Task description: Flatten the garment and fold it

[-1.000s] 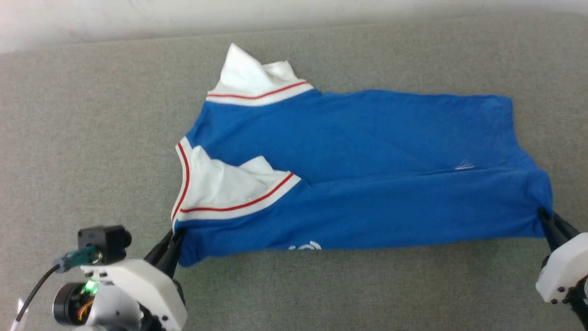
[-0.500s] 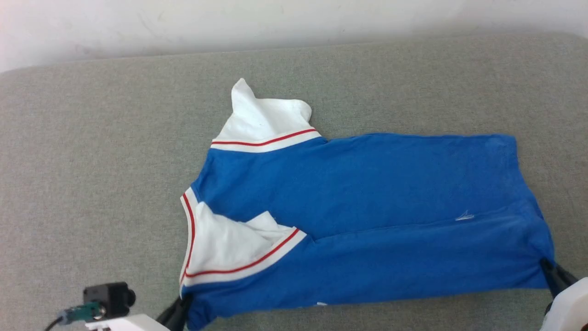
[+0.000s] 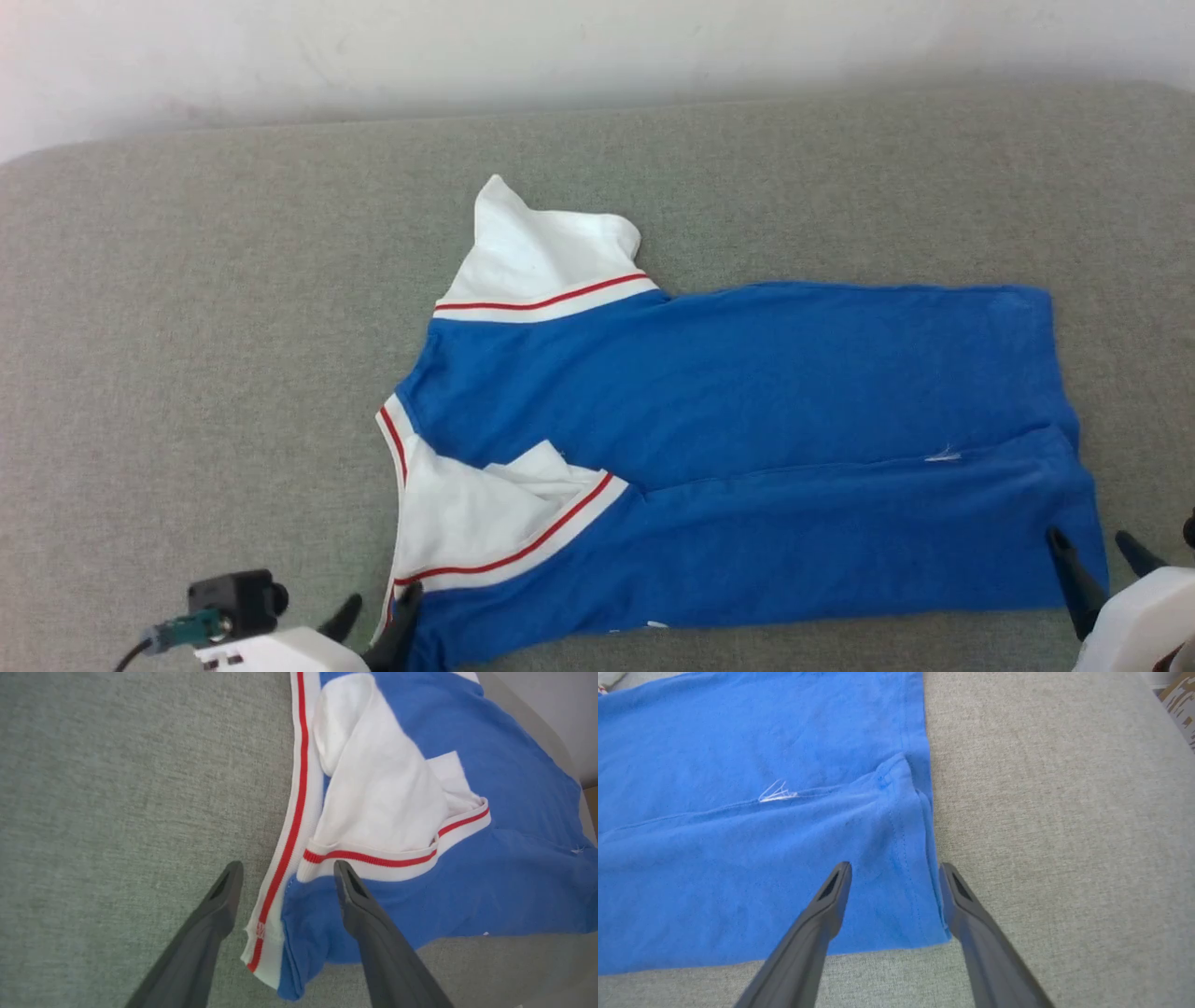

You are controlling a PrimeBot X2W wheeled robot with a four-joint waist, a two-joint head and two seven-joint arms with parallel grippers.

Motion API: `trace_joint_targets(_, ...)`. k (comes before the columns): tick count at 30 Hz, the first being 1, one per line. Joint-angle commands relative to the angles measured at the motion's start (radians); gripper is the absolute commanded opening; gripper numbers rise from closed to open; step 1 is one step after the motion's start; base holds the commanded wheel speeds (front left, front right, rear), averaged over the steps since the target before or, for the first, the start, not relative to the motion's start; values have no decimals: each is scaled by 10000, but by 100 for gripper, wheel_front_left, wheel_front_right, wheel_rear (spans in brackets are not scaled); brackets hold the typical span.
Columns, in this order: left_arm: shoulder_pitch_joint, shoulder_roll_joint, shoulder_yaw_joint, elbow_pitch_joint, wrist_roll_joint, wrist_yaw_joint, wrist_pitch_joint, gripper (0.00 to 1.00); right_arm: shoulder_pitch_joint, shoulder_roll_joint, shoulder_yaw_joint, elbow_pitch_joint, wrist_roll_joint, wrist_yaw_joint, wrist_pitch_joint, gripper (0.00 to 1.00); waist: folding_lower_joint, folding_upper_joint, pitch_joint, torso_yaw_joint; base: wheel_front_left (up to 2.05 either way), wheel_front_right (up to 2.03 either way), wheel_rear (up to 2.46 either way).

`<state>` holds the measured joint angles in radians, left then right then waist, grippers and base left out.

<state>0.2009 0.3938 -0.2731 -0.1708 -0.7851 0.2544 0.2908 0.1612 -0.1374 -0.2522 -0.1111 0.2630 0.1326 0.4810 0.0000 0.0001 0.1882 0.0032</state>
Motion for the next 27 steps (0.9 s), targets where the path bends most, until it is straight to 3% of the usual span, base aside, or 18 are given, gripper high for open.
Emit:
trace_joint_targets(1, -197, -36, 185, -69, -67, -119, -252, 100, -179, -12, -61, -55, -11, -19, -121, 100, 0, -1, 15, -14, 0, 0, 0)
trace_joint_targets(9, -1714, 292, 1557, -1299, 1301, -346, -3249, 100, -866, -149, -423, -1018, -384, -19, -861, 100, 0, -1, 726, -144, 0, 0, 0)
trace_joint_targets(12, -2725, 535, 1634, -1454, 1719, -521, -3608, 100, -1313, -104, -217, -1319, -624, -19, -1203, 100, 0, -1, 1241, -291, 0, 0, 0)
trace_joint_targets(19, -6100, 1618, 771, -1002, 2604, -1243, -1978, 100, -2264, 38, 294, -1639, -940, -19, -1851, 100, 0, -1, 2566, -663, 0, 0, 0)
trace_joint_targets(27, -9571, 1715, -566, 815, 2209, -2646, 540, 100, -2900, 94, 688, -1459, -1021, -19, -2142, 100, 0, -1, 3542, -1036, 0, 0, 0)
